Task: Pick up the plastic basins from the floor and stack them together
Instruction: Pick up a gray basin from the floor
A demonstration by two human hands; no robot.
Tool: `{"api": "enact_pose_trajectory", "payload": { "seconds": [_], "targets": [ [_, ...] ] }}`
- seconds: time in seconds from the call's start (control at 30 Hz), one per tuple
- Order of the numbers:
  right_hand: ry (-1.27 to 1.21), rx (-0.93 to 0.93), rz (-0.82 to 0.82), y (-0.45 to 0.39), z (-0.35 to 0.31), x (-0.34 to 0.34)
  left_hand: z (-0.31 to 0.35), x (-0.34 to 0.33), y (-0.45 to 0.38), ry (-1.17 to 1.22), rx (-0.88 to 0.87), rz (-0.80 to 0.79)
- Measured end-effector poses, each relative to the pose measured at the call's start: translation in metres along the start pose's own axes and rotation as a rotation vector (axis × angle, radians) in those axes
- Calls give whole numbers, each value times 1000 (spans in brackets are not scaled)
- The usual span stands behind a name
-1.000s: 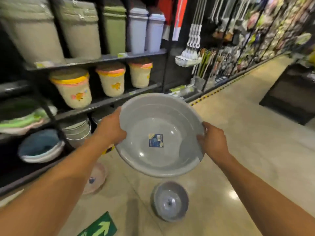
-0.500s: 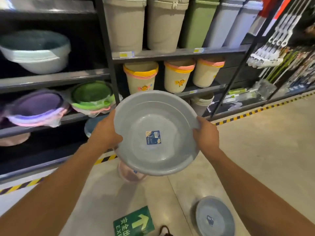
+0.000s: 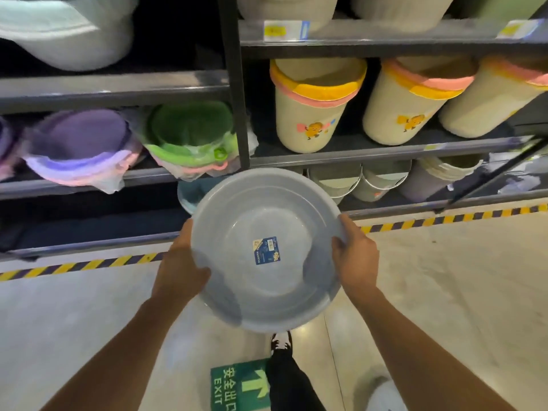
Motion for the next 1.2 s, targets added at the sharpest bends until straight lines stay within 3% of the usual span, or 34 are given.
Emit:
{"api": "enact_pose_trajectory", "payload": {
  "seconds": [0.3, 0.77, 1.2],
  "targets": [
    [-125, -23, -167, -86, 107, -170, -115, -108, -138, -90, 187, -3],
    [163, -133, -260, -138, 315, -456, -338, -337, -336, -220, 109, -187],
    [182, -160, -342, -115, 406, -560, -421, -435, -358, -297, 127, -281]
  ]
}}
Point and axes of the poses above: each hand's wrist, its own y-axis away from the middle knuckle, its own x-axis out of the back of the hand, z = x × y, the point moved 7 cm from there along -y, towards the middle knuckle, and after that the axes turned 10 degrees about -z, right-handed, at the moved point
